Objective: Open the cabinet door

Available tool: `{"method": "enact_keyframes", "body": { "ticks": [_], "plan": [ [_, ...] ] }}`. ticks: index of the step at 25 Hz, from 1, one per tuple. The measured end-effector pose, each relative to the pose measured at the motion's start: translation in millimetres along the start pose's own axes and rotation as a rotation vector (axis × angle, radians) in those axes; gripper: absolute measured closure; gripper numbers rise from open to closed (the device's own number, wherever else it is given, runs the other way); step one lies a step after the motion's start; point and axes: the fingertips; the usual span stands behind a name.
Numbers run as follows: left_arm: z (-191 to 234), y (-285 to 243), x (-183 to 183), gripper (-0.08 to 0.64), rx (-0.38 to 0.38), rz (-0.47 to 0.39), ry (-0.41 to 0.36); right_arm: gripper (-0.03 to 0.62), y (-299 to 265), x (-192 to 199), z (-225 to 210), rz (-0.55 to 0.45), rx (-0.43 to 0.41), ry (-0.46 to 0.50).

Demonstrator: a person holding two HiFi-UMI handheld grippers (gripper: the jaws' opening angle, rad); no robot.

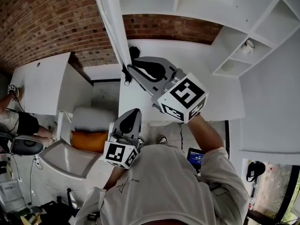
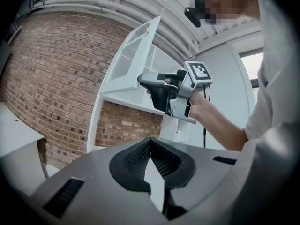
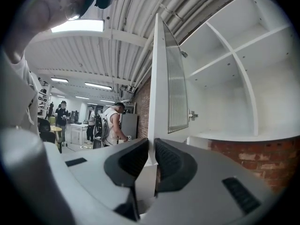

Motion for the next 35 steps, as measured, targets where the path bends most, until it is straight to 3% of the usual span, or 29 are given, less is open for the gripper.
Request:
{"method": "enact_keyframes", "body": {
  "ticks": [18,35],
  "plan": [
    [33.0,26.8,-7.8,0.545,-0.072,-0.016,0.013,0.538,-48.8,-5.0,50.1,-0.043,-0.131,0.083],
    [71.3,57.1,-13.9,0.545,-0.167,-0.037,0.021,0.545,-91.3,-13.7,76.4,-0.083,-0.199,0.061]
  ]
}}
Point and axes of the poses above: the fingertips, and each gripper's own axes: y backward along the fingers, z to its left, x out of its underside, and after that the axes turned 2 degrees about -z, right-handed
